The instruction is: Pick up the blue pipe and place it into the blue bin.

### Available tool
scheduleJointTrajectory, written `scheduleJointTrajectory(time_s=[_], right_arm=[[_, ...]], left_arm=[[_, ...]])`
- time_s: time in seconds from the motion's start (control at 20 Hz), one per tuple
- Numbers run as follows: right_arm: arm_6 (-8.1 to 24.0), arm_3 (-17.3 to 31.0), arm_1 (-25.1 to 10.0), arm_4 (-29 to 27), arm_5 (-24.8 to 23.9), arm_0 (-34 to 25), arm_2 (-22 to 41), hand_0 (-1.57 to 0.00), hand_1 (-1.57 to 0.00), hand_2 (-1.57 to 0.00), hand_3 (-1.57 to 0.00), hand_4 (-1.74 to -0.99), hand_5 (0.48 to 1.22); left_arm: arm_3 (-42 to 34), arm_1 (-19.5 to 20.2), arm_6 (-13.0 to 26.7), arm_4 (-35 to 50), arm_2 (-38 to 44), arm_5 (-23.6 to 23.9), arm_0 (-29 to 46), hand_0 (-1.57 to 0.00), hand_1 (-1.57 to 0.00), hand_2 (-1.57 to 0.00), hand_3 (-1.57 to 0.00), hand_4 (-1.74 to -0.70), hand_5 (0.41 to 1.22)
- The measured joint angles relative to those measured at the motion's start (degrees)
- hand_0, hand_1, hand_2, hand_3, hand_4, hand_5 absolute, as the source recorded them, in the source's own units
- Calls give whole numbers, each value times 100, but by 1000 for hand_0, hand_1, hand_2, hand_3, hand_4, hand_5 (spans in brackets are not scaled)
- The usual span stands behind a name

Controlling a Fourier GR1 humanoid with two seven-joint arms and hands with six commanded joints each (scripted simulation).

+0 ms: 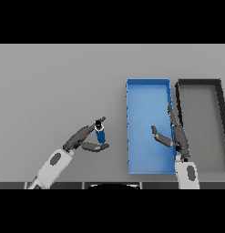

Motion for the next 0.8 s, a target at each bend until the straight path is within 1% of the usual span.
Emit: scheduleJointTrajectory(time_s=[0.05,0.1,0.15,0.25,0.3,0.35,0.4,0.45,0.5,0.55,0.6,0.65,0.7,0.75,0.8], right_arm=[[-4,28,7,-41,36,16,-4,1,1,1,1,-1222,642],[-87,91,2,-43,42,62,-22,1,1,1,1,-1221,645],[-114,87,-7,-20,5,23,-36,1,1,1,1,-1214,645],[-74,174,-66,29,-13,-13,-69,1,1,1,1,-1205,649],[-246,60,-65,47,-9,62,-37,1,1,1,1,-1207,650],[-145,86,-17,61,-25,9,-10,1,1,1,1,-1210,653],[-180,83,1,66,-31,-4,2,1,1,1,1,-1213,655],[-181,50,-62,38,-17,44,-47,1,1,1,1,-1217,655],[-139,123,-14,19,-9,-8,-33,1,1,1,1,-1220,656],[-129,164,-44,-4,-4,-31,-74,1,1,1,1,-1220,656],[-237,129,-34,3,8,45,-53,1,1,1,1,-1219,657],[-231,147,-34,17,4,40,-49,1,1,1,1,-1224,658],[-283,97,1,-18,16,35,-32,1,1,1,1,-1227,660],[-155,130,10,-27,4,-25,-43,1,1,1,1,-1233,660],[-133,21,19,-33,5,32,-22,1,1,1,1,-1228,656]], left_arm=[[109,-19,3,-109,-12,76,-34,1,1,1,1,-1062,425],[211,-73,24,-198,-42,127,-79,1,1,1,1,-1051,418],[284,-96,-29,-222,-50,121,-113,1,1,1,1,-1062,420],[332,-281,-219,-136,-87,72,-82,1,1,1,1,-1090,441],[337,-289,-291,-90,-61,38,-108,1,1,1,1,-1107,463],[468,-403,-282,-81,-69,31,-171,1,0,-54,-40,-1140,502],[507,-504,-316,-14,-48,46,-150,1,-41,-151,-121,-1186,550],[573,-634,-328,114,30,45,-217,-10,-156,-308,-276,-1243,613],[600,-710,-356,197,66,40,-210,-125,-319,-485,-535,-1281,735],[638,-808,-430,278,83,20,-178,-359,-547,-689,-742,-1369,832],[682,-848,-512,356,153,37,-181,-602,-752,-865,-908,-1439,910],[691,-882,-555,322,141,47,-175,-796,-915,-1006,-1030,-1497,972],[641,-883,-538,335,109,-13,-140,-951,-1047,-1119,-1119,-1544,1022],[561,-894,-421,325,75,-47,-112,-1075,-1151,-1210,-1194,-1580,1062],[501,-902,-494,280,42,18,-46,-1174,-1235,-1282,-1270,-1553,1094]])
